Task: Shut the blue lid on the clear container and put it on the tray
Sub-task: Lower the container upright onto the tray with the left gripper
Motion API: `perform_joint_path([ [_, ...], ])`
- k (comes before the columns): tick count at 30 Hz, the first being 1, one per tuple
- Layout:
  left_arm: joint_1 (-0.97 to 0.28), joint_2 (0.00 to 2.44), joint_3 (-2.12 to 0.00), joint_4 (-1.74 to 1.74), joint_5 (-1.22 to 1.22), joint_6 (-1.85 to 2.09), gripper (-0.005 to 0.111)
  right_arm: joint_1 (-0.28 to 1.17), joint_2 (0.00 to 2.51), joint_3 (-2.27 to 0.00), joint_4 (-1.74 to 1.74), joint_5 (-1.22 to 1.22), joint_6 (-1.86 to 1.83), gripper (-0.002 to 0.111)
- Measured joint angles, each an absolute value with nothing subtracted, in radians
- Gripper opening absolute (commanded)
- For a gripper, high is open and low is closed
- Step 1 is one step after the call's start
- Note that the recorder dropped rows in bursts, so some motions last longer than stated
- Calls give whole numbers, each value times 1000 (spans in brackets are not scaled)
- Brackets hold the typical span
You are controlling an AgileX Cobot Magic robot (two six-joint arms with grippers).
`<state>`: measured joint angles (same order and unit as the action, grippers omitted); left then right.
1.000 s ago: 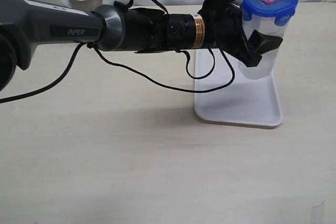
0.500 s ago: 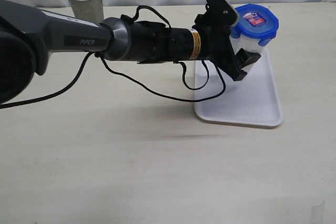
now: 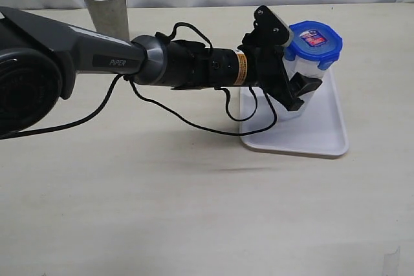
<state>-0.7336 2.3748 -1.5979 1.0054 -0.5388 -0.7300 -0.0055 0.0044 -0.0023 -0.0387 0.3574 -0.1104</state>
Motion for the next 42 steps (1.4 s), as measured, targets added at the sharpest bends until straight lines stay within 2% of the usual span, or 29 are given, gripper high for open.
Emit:
perform_joint_path([
  [3, -734, 2375, -1598, 1001, -534, -730, 9, -5, 4, -2, -39, 357, -110, 4],
  [5, -734, 2375, -1598, 996, -527, -732, 21, -5, 4, -2, -39, 357, -110, 4],
  [8, -734, 2375, -1598, 991, -518, -732, 48, -5, 4, -2, -39, 357, -110, 4],
  [9, -734, 2375, -1598, 988, -516, -732, 60, -5, 4, -2, -39, 357, -110, 4],
  [11, -734, 2375, -1598, 988, -516, -732, 74, -5, 4, -2, -39, 357, -110, 4],
  [14, -734, 2375, -1598, 986, -511, -732, 86, -5, 4, -2, -39, 357, -110, 4],
  [42, -734, 2375, -1598, 1069, -419, -798, 88, -5, 4, -2, -39, 357, -110, 4],
])
